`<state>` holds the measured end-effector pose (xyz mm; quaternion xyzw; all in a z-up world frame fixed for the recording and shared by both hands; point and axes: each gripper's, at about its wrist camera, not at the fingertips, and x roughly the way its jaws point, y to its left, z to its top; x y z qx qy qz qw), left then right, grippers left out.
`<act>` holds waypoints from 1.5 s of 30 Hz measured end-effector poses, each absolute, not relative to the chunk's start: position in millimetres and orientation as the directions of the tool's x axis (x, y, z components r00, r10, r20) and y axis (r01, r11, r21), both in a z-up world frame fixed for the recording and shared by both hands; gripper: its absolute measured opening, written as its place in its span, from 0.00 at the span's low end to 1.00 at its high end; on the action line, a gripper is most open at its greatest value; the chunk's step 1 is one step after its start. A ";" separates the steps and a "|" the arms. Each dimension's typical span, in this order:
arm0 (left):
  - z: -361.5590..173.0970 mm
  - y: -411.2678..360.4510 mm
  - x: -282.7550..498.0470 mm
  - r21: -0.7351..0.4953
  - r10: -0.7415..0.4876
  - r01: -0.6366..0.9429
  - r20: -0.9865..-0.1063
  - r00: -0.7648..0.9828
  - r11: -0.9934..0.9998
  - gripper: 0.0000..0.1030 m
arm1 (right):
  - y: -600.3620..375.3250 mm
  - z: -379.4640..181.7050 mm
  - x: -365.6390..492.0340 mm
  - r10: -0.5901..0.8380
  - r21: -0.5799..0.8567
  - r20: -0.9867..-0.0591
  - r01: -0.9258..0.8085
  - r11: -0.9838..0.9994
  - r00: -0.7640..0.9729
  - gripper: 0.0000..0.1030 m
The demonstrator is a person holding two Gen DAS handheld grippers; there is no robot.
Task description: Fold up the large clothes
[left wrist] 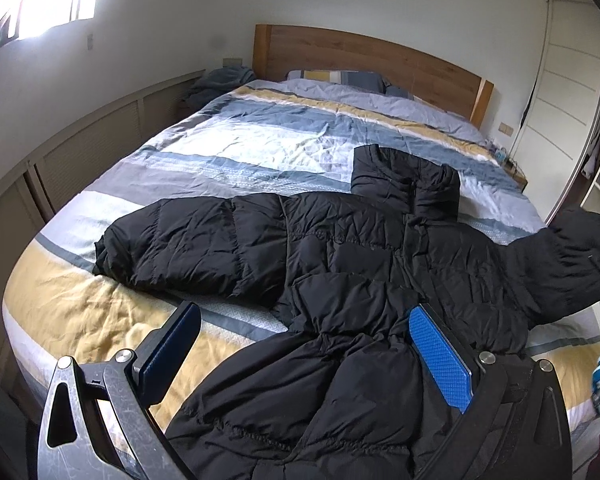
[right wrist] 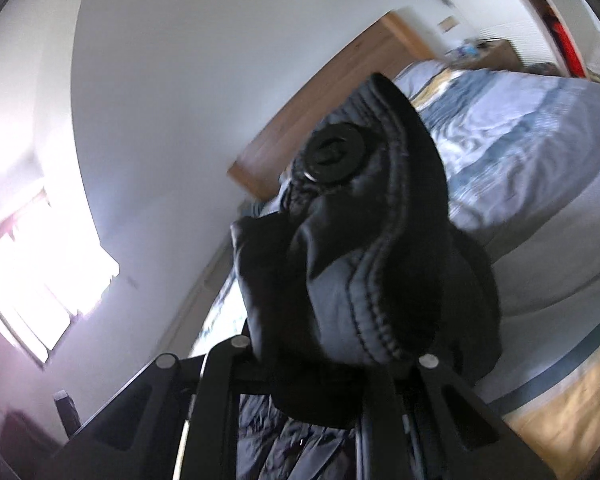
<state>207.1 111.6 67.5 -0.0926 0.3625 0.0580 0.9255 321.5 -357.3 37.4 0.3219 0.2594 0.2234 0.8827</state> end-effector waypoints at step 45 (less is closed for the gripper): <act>66.8 -16.4 235.6 -0.051 -0.041 0.004 -0.750 0.660 0.999 0.99 | -253.6 11.4 272.7 0.544 0.369 -0.607 -0.400 0.839 0.580 0.67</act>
